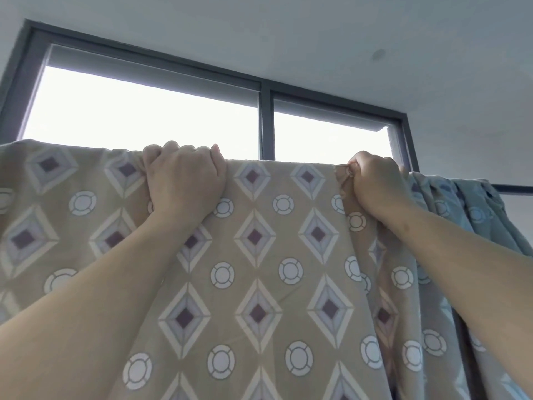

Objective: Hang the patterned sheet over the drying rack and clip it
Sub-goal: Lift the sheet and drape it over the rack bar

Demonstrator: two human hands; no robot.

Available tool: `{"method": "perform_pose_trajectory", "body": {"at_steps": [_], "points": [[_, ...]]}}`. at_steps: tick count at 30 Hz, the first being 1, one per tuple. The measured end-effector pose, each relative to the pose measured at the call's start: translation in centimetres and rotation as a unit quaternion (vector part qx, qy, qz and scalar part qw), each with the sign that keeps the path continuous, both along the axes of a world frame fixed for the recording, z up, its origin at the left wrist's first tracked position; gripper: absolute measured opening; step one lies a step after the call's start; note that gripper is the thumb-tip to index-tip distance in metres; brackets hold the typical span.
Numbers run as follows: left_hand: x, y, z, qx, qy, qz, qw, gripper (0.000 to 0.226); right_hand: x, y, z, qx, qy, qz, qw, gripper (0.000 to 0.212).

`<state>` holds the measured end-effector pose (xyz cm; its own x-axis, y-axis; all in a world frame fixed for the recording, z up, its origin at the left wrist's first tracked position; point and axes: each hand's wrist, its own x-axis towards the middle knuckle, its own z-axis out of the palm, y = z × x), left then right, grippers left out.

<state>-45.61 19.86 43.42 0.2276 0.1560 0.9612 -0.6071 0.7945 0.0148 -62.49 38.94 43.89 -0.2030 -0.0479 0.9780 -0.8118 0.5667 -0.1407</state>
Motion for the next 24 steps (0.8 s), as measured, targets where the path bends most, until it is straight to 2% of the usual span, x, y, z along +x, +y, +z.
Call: {"method": "perform_pose_trajectory", "body": {"at_steps": [4, 8, 12, 16, 20, 24], "points": [[1.6, -1.2, 0.0, 0.020, -0.002, 0.013, 1.000, 0.055, -1.9, 3.6, -0.4, -0.073, -0.057, 0.022, 0.995, 0.027], [2.5, -0.9, 0.1, 0.059, -0.013, 0.020, 0.998, 0.054, -2.4, 5.2, -1.0, -0.092, -0.071, 0.029, 0.993, 0.053], [1.7, 0.4, -0.1, 0.101, -0.050, 0.016, 0.993, 0.047, -1.8, 3.7, -1.6, -0.050, -0.076, 0.032, 0.995, 0.031], [-0.7, 2.7, 0.2, 0.096, -0.103, 0.000, 0.990, 0.040, -0.8, 1.2, -1.5, 0.021, -0.005, 0.086, 0.996, 0.028], [-3.4, 4.7, 0.3, 0.067, -0.154, -0.004, 0.986, 0.039, -0.7, 0.4, -1.1, 0.016, 0.022, 0.139, 0.990, 0.029], [-4.0, 4.5, 0.1, 0.040, -0.150, 0.024, 0.988, 0.044, -2.2, 1.2, -1.2, 0.007, 0.023, 0.115, 0.993, 0.030]]}}
